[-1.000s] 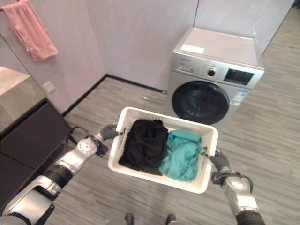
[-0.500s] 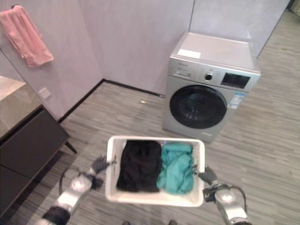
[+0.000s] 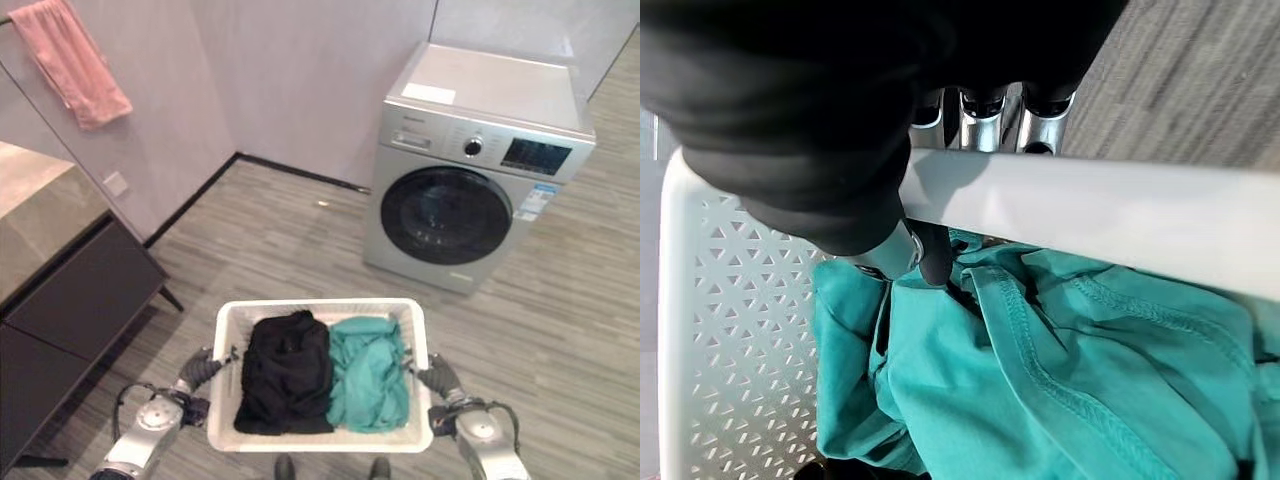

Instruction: Grab the laundry basket,head to the washer,open it,put in the laundry and shut it.

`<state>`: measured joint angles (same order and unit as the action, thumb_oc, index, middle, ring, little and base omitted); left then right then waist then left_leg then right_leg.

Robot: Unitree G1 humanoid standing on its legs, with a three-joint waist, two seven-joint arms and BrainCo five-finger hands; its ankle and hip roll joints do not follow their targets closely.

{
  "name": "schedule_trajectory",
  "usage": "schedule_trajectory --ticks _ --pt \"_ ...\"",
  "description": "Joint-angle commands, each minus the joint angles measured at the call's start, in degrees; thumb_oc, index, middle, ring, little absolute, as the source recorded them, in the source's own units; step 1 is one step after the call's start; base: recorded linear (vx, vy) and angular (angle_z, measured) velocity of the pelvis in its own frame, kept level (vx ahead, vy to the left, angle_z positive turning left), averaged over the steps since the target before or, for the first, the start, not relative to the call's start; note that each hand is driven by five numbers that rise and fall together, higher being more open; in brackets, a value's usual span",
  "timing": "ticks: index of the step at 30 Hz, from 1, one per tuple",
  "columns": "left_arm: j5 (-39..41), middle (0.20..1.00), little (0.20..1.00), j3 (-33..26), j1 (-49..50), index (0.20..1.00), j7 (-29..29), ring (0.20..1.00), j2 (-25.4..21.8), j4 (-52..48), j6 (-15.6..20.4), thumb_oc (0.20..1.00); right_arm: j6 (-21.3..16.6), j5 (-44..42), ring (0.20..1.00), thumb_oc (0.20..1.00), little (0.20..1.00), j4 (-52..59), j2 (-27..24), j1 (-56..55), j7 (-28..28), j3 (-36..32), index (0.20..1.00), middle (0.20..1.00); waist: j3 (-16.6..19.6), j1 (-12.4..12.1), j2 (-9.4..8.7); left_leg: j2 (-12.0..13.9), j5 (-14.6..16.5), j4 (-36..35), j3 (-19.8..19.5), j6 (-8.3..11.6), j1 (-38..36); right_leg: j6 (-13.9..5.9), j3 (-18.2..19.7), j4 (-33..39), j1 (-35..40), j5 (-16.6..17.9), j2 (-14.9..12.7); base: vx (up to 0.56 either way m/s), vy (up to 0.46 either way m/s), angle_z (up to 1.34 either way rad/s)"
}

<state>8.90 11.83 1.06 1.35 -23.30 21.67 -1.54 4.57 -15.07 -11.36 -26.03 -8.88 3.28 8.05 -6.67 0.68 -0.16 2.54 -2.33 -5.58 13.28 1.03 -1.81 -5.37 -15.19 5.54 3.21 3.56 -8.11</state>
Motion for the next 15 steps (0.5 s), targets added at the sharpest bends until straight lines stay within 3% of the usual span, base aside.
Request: schedule_trajectory --ticks 1,9,10,15 --pt "0.5 0.2 0.2 -3.7 -9.1 0.2 0.5 0.2 -2.4 -1.5 4.1 0.2 -4.2 -3.3 0.2 0.2 0.2 5.1 -6.2 3.9 1.0 -5.8 0.2 0.2 0.0 -0.5 0.0 1.7 5.3 0.6 3.8 0.79 -1.7 -2.54 -0.8 -0.5 1.7 -2.6 -3.3 0.0 0.016 -0.08" --pt "-3.7 0.2 0.2 0.5 -21.5 0.2 -3.0 0.2 -9.3 -5.6 2.8 0.2 -1.9 -7.9 0.2 0.2 0.2 8.5 -16.8 6.2 5.0 -8.4 0.2 0.2 -0.8 0.0 -0.68 1.6 5.3 0.6 4.2 0.7 -1.6 -3.2 -0.3 -0.5 0.9 -1.7 -3.7 -0.01 0.042 -0.03" --pt "-2.4 0.2 0.2 4.4 -29.8 0.2 -3.7 0.2 -10.6 -4.3 2.5 0.2 -1.1 -9.5 0.2 0.2 0.2 7.0 -21.2 9.4 5.5 -7.1 0.2 0.2 -1.6 0.0 -1.25 1.2 5.4 1.2 4.6 0.32 -1.5 -3.65 0.3 -0.5 0.5 -1.1 -4.2 -0.03 0.064 -0.11" --pt "-0.6 0.2 0.2 9.2 -38.9 0.2 -3.8 0.2 -10.0 -2.3 2.6 0.2 -0.9 -11.5 0.2 0.2 0.2 6.2 -24.3 11.1 5.8 -7.7 0.2 0.2 -2.7 0.3 -2.06 0.7 8.0 7.6 3.9 -0.42 1.9 -4.09 0.5 -1.8 -0.1 -0.6 -5.7 -0.03 0.079 -0.17"
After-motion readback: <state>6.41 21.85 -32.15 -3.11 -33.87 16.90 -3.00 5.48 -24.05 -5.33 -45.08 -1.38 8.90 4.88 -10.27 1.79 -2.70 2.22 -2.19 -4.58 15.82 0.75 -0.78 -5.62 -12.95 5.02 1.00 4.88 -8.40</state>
